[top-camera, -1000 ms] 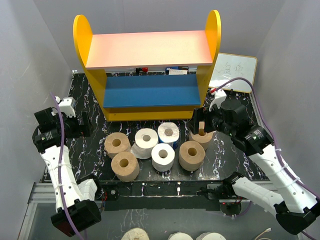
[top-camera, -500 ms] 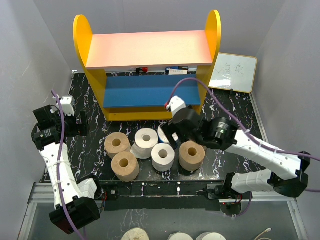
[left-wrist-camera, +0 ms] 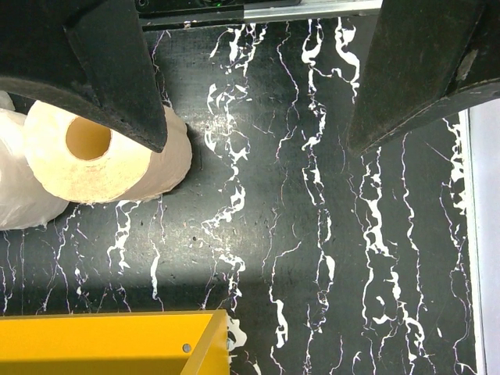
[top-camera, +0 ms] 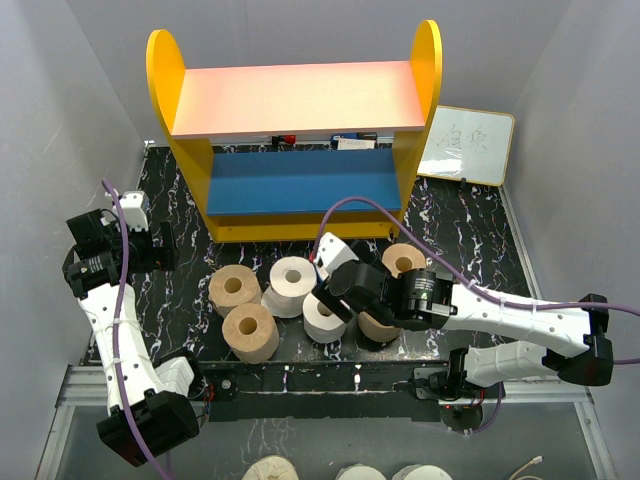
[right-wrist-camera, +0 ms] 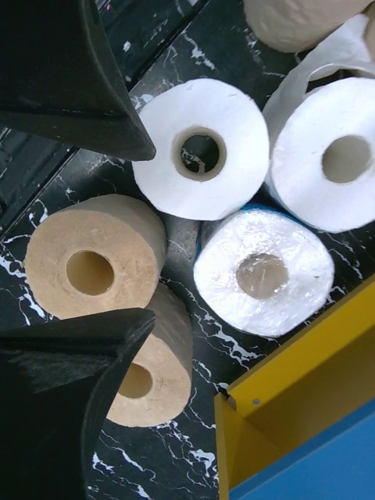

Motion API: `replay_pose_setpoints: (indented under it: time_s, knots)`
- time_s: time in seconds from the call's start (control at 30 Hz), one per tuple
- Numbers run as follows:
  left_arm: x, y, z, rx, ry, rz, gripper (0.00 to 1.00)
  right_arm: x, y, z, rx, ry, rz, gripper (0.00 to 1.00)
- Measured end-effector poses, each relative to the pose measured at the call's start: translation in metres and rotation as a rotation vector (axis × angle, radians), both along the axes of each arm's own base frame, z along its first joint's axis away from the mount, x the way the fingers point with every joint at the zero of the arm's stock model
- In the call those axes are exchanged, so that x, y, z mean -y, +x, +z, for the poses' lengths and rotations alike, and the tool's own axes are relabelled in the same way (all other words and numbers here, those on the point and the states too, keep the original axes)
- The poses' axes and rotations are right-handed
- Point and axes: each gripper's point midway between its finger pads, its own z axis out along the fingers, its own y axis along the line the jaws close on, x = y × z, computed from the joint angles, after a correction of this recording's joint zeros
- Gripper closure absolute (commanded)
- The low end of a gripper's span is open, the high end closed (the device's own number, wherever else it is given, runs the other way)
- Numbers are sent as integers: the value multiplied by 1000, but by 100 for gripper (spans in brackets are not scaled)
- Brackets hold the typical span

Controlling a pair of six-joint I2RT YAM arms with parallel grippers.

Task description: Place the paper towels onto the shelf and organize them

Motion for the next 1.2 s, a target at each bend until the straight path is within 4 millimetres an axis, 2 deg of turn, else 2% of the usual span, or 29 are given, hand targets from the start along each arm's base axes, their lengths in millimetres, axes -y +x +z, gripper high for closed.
replay_pose_setpoints:
  time_s: [0.13,0.2,0.3,0.33,0.4,0.57,0.67,0.73,0.9,1.07,1.2]
  knots:
    - [0,0,-1,-1,-4,1,1,-3,0,-23,17,-35,51,33]
    - [0,0,-2,-3,-5,1,1,-2,-1,-29,30,-42,78,42]
    - [0,0,-4,-6,-1,0,1,-2,0,-28,60,-32,108,58]
    - [0,0,-4,-5,3,-1,1,-3,1,-26,69,-29,115,60]
    - [-2,-1,-6,-5,12,-2,1,-7,2,-25,81,-29,127,58]
    - [-5,-2,-9,-15,31,0,1,-13,5,-39,79,-90,151,42]
    - [-5,-3,-10,-17,34,0,1,-15,1,-41,67,-95,183,39]
    - [-5,-3,-10,-16,37,-2,1,-19,-5,-42,42,-84,222,39]
    - [-5,-3,-8,-9,41,-2,1,-31,-28,-50,-75,-65,323,47]
    - [-6,-3,-8,-5,44,-1,1,-58,-54,-71,-152,-144,393,45]
    - [-6,-3,-10,-9,47,-1,1,-60,-80,-86,-155,-225,454,41]
